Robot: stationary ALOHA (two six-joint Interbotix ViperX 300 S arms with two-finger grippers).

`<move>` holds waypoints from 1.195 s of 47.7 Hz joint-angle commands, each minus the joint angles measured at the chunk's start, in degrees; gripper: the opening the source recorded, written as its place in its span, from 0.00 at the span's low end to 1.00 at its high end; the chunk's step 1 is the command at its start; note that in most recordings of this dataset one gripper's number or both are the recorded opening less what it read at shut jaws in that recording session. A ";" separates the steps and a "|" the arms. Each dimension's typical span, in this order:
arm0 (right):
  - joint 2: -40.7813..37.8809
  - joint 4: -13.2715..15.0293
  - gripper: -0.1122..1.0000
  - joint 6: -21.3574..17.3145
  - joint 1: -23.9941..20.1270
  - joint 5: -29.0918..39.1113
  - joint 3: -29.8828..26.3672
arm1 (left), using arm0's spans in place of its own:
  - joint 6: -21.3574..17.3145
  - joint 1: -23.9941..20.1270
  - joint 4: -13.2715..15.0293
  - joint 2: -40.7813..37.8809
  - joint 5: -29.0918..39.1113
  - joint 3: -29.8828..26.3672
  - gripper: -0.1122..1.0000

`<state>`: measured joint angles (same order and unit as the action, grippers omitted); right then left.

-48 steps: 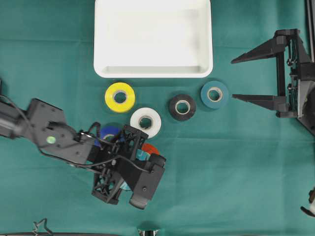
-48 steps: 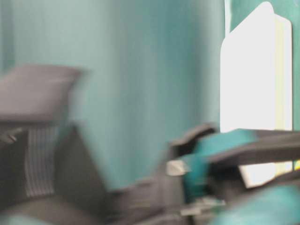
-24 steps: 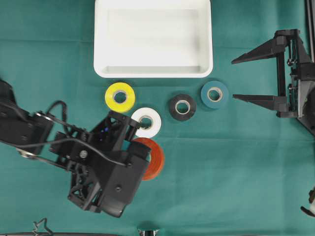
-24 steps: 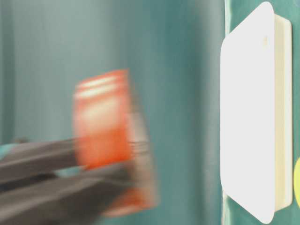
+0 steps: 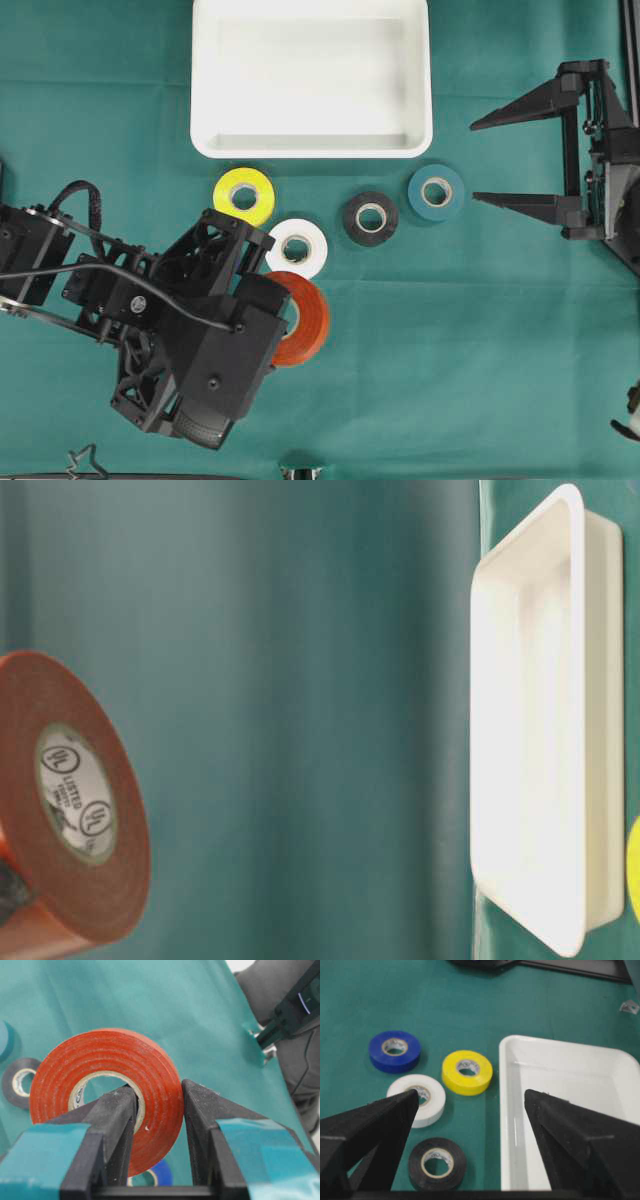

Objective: Pick up the tape from a random location and place it into the white case.
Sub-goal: 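Lift the red roll and carry it with the left gripper over the white tray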

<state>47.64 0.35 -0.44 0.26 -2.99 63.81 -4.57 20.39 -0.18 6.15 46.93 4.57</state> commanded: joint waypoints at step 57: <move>-0.26 0.09 0.93 0.00 0.00 -0.18 -1.58 | 0.26 -1.23 -0.18 1.67 0.53 -1.05 0.32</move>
<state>47.64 0.35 -0.53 0.26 -2.90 63.81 -4.39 20.13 -0.18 6.15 47.11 4.66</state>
